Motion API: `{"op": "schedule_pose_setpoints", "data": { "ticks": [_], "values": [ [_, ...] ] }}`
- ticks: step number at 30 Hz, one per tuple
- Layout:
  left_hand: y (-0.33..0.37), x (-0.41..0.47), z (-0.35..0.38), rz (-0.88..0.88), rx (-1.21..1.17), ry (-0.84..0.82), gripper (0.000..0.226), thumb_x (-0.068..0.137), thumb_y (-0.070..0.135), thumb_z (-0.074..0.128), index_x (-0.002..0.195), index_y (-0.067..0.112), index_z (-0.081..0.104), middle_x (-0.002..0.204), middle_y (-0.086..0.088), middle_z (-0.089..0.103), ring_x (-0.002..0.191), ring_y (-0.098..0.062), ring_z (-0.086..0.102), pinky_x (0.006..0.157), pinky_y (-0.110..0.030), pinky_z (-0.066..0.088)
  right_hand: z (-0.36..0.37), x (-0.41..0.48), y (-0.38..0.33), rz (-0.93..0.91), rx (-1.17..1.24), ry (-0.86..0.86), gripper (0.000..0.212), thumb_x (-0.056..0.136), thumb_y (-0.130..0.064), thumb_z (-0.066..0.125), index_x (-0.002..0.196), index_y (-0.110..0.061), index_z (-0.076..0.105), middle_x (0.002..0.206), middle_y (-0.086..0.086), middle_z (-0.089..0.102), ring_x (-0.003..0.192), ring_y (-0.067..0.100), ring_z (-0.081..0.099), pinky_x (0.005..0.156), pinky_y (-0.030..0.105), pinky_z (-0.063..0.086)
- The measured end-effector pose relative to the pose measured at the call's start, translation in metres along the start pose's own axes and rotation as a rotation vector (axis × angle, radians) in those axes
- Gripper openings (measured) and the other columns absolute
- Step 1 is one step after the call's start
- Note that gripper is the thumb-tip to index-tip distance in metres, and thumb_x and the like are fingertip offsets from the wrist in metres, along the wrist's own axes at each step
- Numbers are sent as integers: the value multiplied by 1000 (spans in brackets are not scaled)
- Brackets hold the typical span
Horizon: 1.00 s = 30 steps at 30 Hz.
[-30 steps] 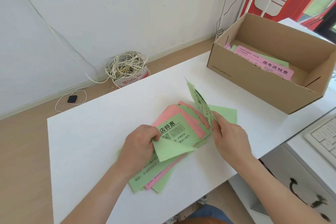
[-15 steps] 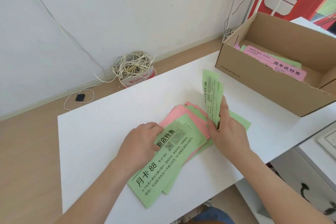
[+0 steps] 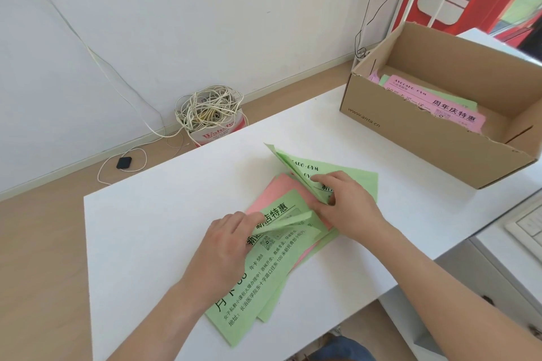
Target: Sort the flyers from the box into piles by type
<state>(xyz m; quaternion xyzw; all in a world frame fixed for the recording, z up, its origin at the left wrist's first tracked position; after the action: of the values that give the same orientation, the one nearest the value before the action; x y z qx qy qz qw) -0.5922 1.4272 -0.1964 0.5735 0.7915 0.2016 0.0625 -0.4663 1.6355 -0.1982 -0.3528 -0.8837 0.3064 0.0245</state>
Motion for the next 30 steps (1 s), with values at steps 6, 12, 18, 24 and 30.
{"op": "schedule_pose_setpoints", "data": {
  "ticks": [6, 12, 18, 24, 30],
  "values": [
    [-11, -1, 0, -13, -121, -40, 48, 59, -1, 69, 96, 28, 58, 93, 10, 48, 84, -6, 44, 72, -10, 32, 3, 0, 1, -84, 190, -20, 25, 88, -30, 64, 113, -33, 68, 109, -14, 51, 83, 11, 55, 75, 25, 47],
    [-8, 4, -3, 30, -85, -103, 54, 53, -4, 74, 84, 28, 42, 107, 11, 51, 96, -10, 48, 75, -14, 35, -1, 8, 5, -24, 156, -72, 29, 87, -25, 62, 116, -27, 67, 107, -8, 51, 86, 15, 54, 79, 28, 44],
    [-14, 16, 2, -21, -94, -136, 43, 72, -2, 67, 105, 21, 51, 126, 8, 49, 114, -13, 44, 96, -21, 36, 0, 18, 0, 39, 80, -92, 15, 83, -25, 62, 97, -33, 64, 96, -6, 48, 83, 13, 51, 72, 28, 43],
    [-14, 17, 2, -33, -113, -133, 56, 68, -5, 68, 97, 35, 42, 117, 11, 49, 102, -11, 42, 89, -27, 40, -2, 33, 0, 85, 52, -181, 37, 69, -21, 68, 103, -33, 60, 98, 0, 54, 72, 12, 54, 64, 32, 49],
    [-8, 7, -2, 67, 33, -59, 53, 65, -1, 75, 100, 30, 49, 118, 3, 52, 104, -18, 49, 82, -34, 48, 0, 30, 0, 67, 18, -172, 40, 71, -36, 71, 108, -37, 54, 100, -4, 44, 79, 12, 56, 76, 34, 53]
  ]
}}
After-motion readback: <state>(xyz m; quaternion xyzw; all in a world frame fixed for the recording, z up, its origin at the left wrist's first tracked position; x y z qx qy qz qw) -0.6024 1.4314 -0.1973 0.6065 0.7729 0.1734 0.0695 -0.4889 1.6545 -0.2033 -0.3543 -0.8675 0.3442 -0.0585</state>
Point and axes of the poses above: each hand's wrist, its own x-axis towards the middle knuckle, its own z-axis out of the palm, y = z × x, the point moved 2 cm from there along x, towards the middle knuckle
